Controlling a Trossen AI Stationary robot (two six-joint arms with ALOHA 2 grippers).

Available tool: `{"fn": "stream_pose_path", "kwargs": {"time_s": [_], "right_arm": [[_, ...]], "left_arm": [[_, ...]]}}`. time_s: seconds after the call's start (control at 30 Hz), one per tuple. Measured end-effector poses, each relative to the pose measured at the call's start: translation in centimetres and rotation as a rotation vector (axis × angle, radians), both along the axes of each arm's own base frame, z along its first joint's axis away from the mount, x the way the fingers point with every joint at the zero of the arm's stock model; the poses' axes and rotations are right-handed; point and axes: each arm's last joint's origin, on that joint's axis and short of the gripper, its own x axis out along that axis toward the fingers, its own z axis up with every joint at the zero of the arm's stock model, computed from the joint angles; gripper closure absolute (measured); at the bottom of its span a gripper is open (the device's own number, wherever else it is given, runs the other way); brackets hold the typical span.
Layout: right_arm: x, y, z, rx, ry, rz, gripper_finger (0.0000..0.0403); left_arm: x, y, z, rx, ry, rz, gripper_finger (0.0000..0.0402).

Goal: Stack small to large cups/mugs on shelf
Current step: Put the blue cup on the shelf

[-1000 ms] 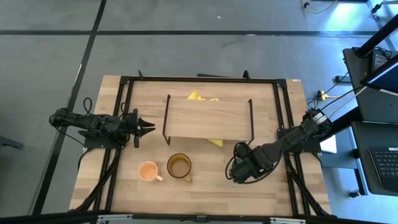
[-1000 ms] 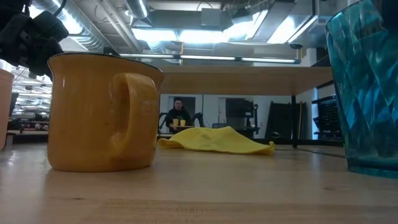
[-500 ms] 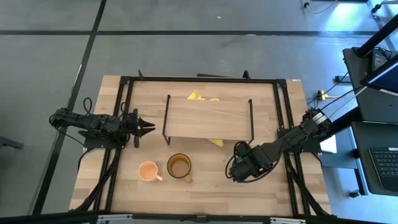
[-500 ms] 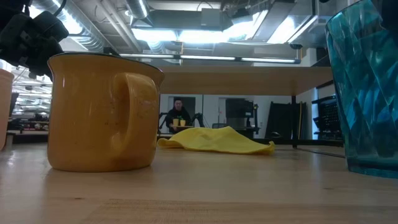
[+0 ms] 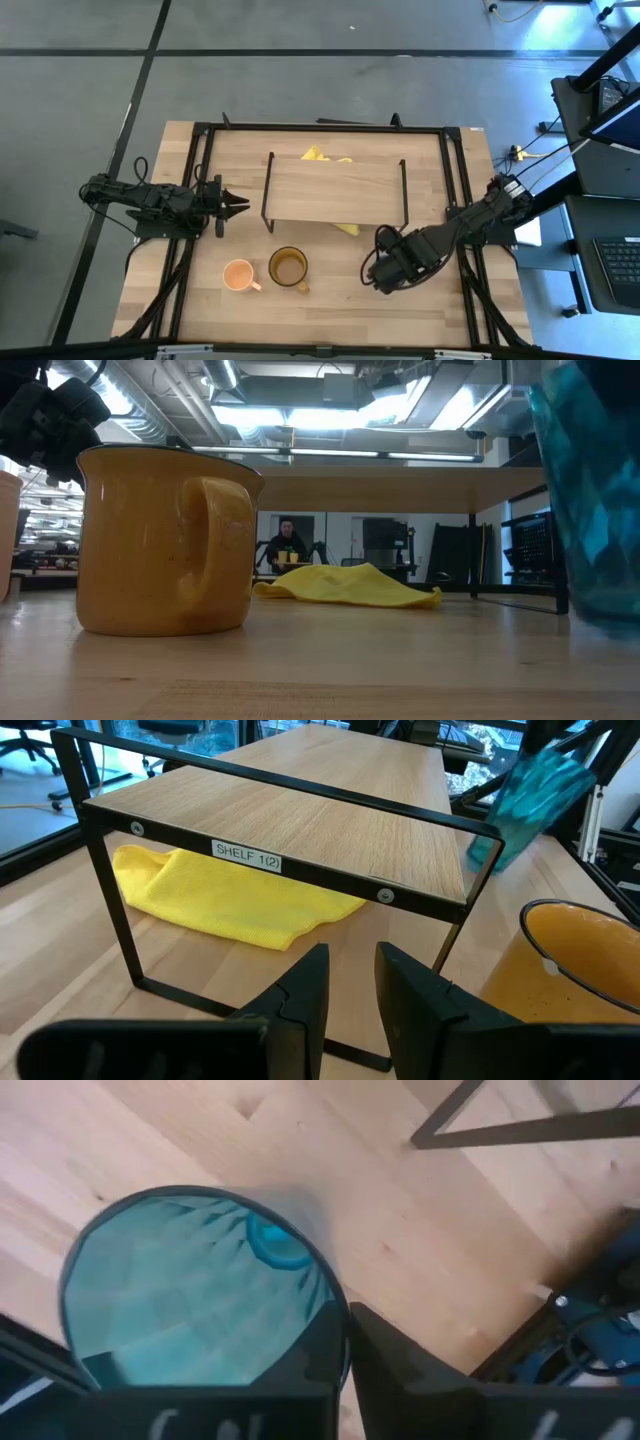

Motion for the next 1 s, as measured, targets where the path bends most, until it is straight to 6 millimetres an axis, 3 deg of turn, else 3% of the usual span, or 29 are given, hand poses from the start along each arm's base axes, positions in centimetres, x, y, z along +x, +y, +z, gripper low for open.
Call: {"fn": "stream_pose_path", "kwargs": {"time_s": [0.27, 0.57, 0.87, 1.0], "right_arm": [[0.9, -1.1, 5.8, 0.093, -0.144, 0.057, 0.0393], [1.7, -4.5, 12.3, 0.091, -0.418, 0.102, 0.0391], [2.9, -9.2, 13.1, -0.041, -0.460, 0.144, 0.0391], [2.2, -11.3, 14.1, -0.111, -0.490, 0.139, 0.0392]], "left_arm": [[0.0, 0.0, 0.0, 0.000, 0.000, 0.000, 0.0323], [0.0, 0.0, 0.0, 0.000, 0.000, 0.000, 0.0323], [0.0, 0.0, 0.0, 0.000, 0.000, 0.000, 0.0323], [0.0, 0.0, 0.0, 0.000, 0.000, 0.000, 0.0323]]}}
